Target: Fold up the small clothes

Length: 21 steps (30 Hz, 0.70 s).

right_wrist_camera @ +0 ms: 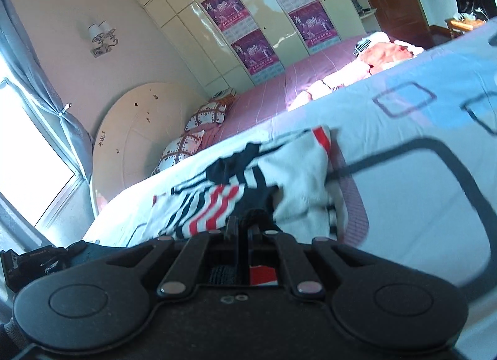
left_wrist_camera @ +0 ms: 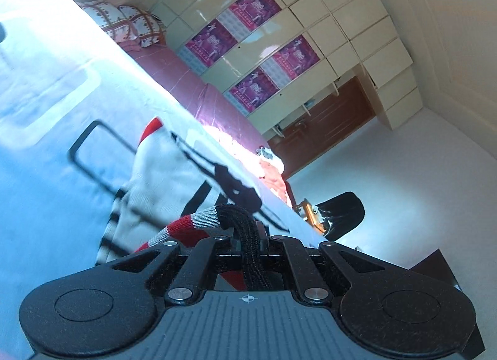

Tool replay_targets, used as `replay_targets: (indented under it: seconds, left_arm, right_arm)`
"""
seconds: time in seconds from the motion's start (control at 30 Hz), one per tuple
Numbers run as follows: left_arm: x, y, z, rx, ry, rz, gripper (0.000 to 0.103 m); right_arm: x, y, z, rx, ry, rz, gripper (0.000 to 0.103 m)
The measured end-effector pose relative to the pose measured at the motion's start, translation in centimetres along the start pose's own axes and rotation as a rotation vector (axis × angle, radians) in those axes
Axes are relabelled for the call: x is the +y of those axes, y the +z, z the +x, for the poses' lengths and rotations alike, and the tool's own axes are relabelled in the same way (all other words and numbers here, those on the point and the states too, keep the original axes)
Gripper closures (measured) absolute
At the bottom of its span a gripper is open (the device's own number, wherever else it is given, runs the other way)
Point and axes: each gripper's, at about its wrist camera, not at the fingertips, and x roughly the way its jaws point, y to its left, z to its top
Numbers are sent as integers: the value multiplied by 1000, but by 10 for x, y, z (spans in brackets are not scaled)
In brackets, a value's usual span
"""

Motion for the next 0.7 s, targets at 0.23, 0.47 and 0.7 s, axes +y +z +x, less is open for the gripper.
replay_targets:
  seconds: [0.23,0.47,0.7]
  left_arm:
    - [8,55,82,42,6,34,99]
    - [30,92,156,88,33,35,98]
    - [67,99,228,183,115,-34,98]
  right_arm:
    - [-10,56,69,-1,-16,4,97]
    - [-38,87,148,40,-44,55,97]
    - [-82,92,226,86,-75,218,83]
